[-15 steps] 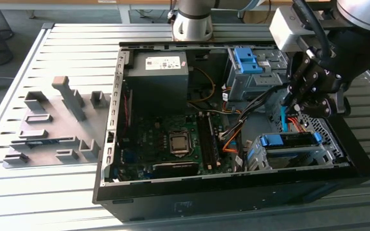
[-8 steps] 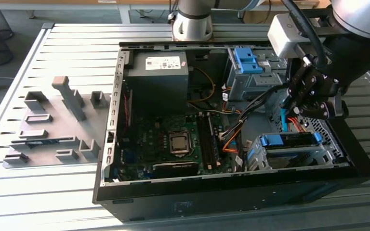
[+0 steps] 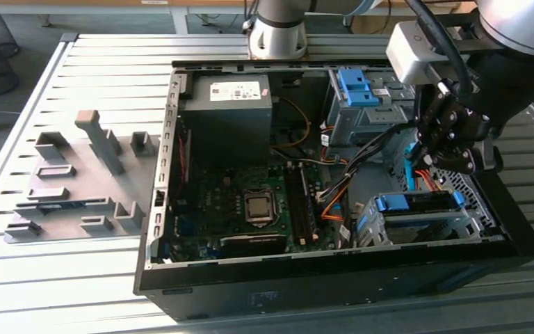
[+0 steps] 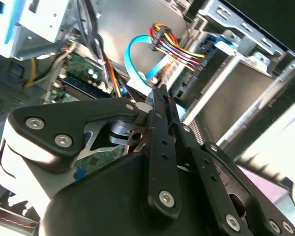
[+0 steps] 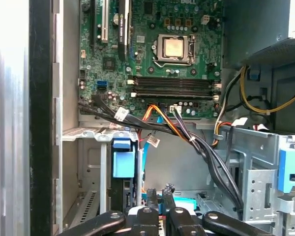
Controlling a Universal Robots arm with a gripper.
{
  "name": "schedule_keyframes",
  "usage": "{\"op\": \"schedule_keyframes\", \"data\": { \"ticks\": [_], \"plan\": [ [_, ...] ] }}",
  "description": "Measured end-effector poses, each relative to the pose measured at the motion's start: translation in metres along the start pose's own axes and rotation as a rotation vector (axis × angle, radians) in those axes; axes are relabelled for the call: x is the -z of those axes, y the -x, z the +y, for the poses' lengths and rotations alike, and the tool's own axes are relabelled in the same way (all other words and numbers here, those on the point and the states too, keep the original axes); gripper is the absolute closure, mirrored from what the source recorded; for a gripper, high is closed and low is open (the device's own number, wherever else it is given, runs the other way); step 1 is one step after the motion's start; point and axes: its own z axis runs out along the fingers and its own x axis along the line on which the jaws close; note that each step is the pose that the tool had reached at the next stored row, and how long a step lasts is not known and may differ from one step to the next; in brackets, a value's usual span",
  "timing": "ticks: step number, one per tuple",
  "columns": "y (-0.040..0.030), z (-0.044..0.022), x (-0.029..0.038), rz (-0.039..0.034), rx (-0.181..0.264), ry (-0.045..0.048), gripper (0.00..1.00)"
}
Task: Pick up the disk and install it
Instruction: 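Insert the second disk wire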
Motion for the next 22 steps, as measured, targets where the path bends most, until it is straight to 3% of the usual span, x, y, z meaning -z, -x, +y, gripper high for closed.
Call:
{"op": "schedule_keyframes", "data": {
  "ticks": [4, 5, 10, 12, 13, 14, 17, 21, 22],
  "plan": [
    [0.0008, 0.0, -0.0001, 0.0652, 0.0, 0.0006, 0.84],
    [0.0015, 0.0, -0.0001, 0.0696, -0.002, 0.0008, 0.84],
    [0.0023, -0.0001, -0.0001, 0.0713, -0.004, 0.0005, 0.84],
    [0.0028, -0.0014, -0.0002, 0.1097, -0.008, 0.0007, 0.84],
    [0.0029, -0.0021, -0.0003, 0.1237, -0.01, 0.0008, 0.84],
    [0.003, -0.0031, -0.0004, 0.1291, -0.01, 0.0009, 0.84],
    [0.0029, -0.006, -0.0015, 0.1243, -0.011, 0.0105, 0.84],
    [0.0034, -0.0087, -0.0035, 0.123, -0.014, 0.0481, 0.84],
    [0.0034, -0.01, -0.0039, 0.1257, -0.015, 0.051, 0.84]
  ]
}}
